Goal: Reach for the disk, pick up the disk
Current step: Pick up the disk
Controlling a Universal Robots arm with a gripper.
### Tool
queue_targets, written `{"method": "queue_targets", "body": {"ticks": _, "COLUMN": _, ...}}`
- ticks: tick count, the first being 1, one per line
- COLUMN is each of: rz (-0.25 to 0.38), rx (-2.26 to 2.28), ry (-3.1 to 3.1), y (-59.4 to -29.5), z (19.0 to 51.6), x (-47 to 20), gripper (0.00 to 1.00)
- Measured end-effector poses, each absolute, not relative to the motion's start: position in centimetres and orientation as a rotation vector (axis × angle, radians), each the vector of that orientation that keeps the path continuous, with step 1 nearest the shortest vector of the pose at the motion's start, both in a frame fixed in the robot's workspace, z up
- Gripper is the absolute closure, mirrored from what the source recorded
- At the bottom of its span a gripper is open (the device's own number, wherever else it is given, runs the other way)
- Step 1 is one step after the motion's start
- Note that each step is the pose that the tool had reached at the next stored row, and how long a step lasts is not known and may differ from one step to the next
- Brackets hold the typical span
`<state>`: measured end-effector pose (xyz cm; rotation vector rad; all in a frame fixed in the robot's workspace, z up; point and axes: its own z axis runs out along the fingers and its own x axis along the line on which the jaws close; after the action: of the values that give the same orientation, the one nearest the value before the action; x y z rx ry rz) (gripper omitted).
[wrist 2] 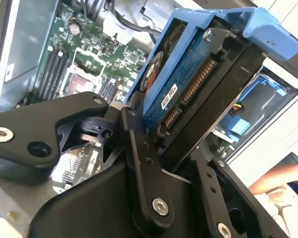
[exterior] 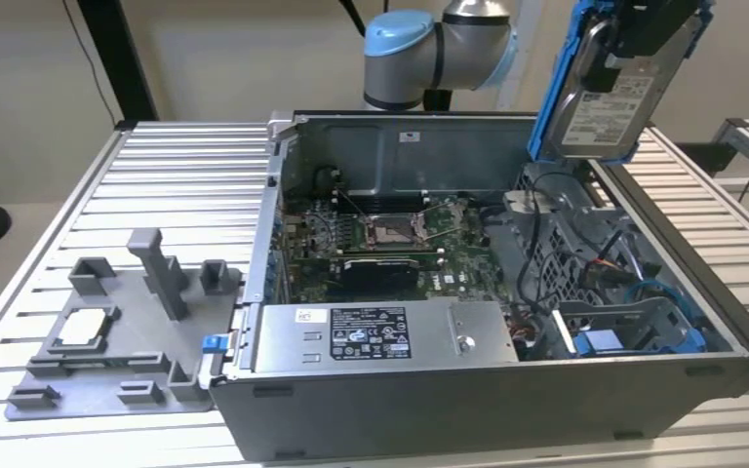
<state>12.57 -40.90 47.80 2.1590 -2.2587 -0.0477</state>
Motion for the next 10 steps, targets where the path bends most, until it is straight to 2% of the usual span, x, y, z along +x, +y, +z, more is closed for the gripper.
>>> {"method": "queue_targets", "body": {"ticks": 10, "rz": -0.048, "rx": 2.159, "ry": -2.259, "y": -43.3, "z": 47.8, "x": 12.3, "gripper": 1.00}}
